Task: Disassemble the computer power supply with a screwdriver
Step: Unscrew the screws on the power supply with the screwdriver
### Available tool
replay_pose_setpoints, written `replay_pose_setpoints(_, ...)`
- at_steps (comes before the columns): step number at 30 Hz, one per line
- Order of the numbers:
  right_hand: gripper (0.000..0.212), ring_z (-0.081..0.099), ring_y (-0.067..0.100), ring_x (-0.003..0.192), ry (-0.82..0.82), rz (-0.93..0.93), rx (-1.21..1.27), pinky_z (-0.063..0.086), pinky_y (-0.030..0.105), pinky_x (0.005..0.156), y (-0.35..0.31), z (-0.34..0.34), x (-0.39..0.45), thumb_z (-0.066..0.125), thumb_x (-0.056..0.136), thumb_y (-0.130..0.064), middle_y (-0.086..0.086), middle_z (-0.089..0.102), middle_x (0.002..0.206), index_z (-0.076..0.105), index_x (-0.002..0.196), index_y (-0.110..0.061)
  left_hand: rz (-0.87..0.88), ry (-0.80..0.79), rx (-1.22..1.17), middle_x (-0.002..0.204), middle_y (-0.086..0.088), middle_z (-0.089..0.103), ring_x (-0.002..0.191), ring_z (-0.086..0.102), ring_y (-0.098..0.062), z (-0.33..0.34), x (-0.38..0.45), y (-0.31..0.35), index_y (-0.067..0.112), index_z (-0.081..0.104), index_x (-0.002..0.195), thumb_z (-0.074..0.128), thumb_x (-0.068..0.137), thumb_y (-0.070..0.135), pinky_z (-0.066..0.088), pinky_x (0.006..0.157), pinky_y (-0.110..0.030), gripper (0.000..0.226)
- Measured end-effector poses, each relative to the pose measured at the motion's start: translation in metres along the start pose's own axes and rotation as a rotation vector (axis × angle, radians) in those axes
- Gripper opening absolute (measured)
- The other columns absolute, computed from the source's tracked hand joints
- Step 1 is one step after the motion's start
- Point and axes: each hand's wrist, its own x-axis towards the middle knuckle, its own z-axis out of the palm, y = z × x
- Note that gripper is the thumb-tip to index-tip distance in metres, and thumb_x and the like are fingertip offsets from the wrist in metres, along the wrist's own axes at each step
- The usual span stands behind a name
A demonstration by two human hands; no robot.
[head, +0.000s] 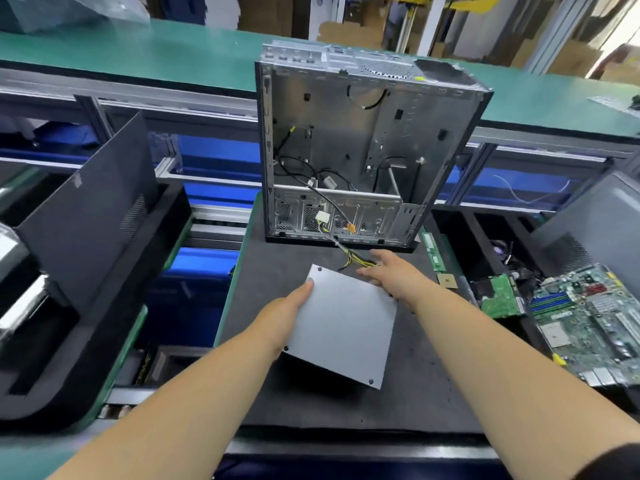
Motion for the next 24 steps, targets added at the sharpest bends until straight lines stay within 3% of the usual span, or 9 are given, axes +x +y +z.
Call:
replay_pose_setpoints(2,0.047,0.061,0.012,0.087,0.09,0.025,-0.001,0.041,0.024,0.056,0.004,0.002,0.006,0.066,0.094,-0.023,0.002,0.062,0.121,0.049,0.138,-0.019,-0.035,0.017,-0.039,0.096,0.005,0.077,0.088,0.074,-0.016,0.004,0.006,-0.005,0.02,0.076,0.104,0.063,0.079,0.07,0.051,0.078,-0.032,0.057)
replay_pose_setpoints(5,0.031,0.055,0.008,0.077,0.112,0.001,-0.034,0.042,0.022,0.062,0.015,0.001,0.012,0.063,0.096,-0.023,-0.003,0.062,0.097,0.059,0.126,-0.021,-0.07,0.019,-0.09,0.1,0.002,0.077,0.093,0.074,-0.021,0.01,0.014,-0.012,0.021,0.074,0.11,0.066,0.079,0.068,0.053,0.094,-0.039,0.057)
replay_pose_setpoints(8,0.026,0.054,0.006,0.075,0.107,-0.034,-0.017,0.042,0.019,0.063,0.026,0.0,0.015,0.059,0.098,-0.026,-0.008,0.06,0.09,0.058,0.123,-0.025,-0.06,0.038,-0.061,0.104,0.004,0.076,0.099,0.072,-0.02,0.016,0.017,-0.012,0.022,0.073,0.112,0.063,0.082,0.066,0.048,0.103,-0.041,0.054)
replay_pose_setpoints(11,0.025,0.053,0.011,0.067,0.136,-0.01,-0.032,0.041,0.025,0.059,0.035,0.001,0.019,0.057,0.097,-0.023,-0.004,0.061,0.086,0.06,0.121,-0.024,-0.083,0.042,0.073,0.111,0.004,0.074,0.108,0.066,-0.021,0.022,0.014,-0.009,0.024,0.072,0.114,0.056,0.084,0.071,0.04,0.109,-0.041,0.058)
replay_pose_setpoints(13,0.023,0.051,0.012,0.06,0.149,0.012,-0.043,0.038,0.021,0.048,0.041,0.001,0.021,0.054,0.097,-0.022,-0.002,0.061,0.081,0.06,0.119,-0.024,-0.125,0.067,0.235,0.115,-0.001,0.071,0.107,0.065,-0.026,0.028,0.01,-0.007,0.021,0.07,0.117,0.049,0.079,0.081,0.045,0.101,-0.04,0.074)
replay_pose_setpoints(16,0.022,0.051,0.012,0.061,0.178,0.015,-0.069,0.038,0.019,0.043,0.047,-0.002,0.021,0.051,0.097,-0.025,-0.003,0.061,0.08,0.059,0.117,-0.023,-0.149,0.096,0.502,0.101,-0.004,0.074,0.089,0.07,-0.025,0.033,0.006,-0.004,0.016,0.072,0.104,0.037,0.064,0.092,0.054,0.083,-0.034,0.092)
replay_pose_setpoints(19,0.022,0.054,0.014,0.072,0.206,-0.011,-0.194,0.037,0.025,0.054,0.051,-0.005,0.021,0.047,0.097,-0.027,-0.006,0.058,0.084,0.056,0.117,-0.021,-0.151,0.107,0.63,0.09,-0.002,0.075,0.088,0.07,-0.021,0.037,0.008,-0.001,0.016,0.073,0.095,0.038,0.072,0.088,0.052,0.086,-0.032,0.083)
replay_pose_setpoints(22,0.024,0.053,0.018,0.075,0.221,-0.029,-0.304,0.034,0.027,0.055,0.051,-0.004,0.02,0.044,0.097,-0.026,-0.006,0.055,0.082,0.054,0.118,-0.019,-0.146,0.131,0.643,0.093,-0.002,0.074,0.089,0.069,-0.021,0.039,0.009,0.0,0.014,0.073,0.094,0.045,0.081,0.08,0.05,0.078,-0.029,0.072)
replay_pose_setpoints(24,0.025,0.052,0.02,0.074,0.224,-0.024,-0.33,0.033,0.028,0.054,0.051,-0.003,0.019,0.043,0.097,-0.025,-0.003,0.055,0.084,0.054,0.118,-0.016,-0.11,0.17,0.761,0.102,-0.004,0.07,0.096,0.065,-0.024,0.04,0.011,0.004,0.011,0.07,0.1,0.042,0.087,0.075,0.047,0.082,-0.032,0.071)
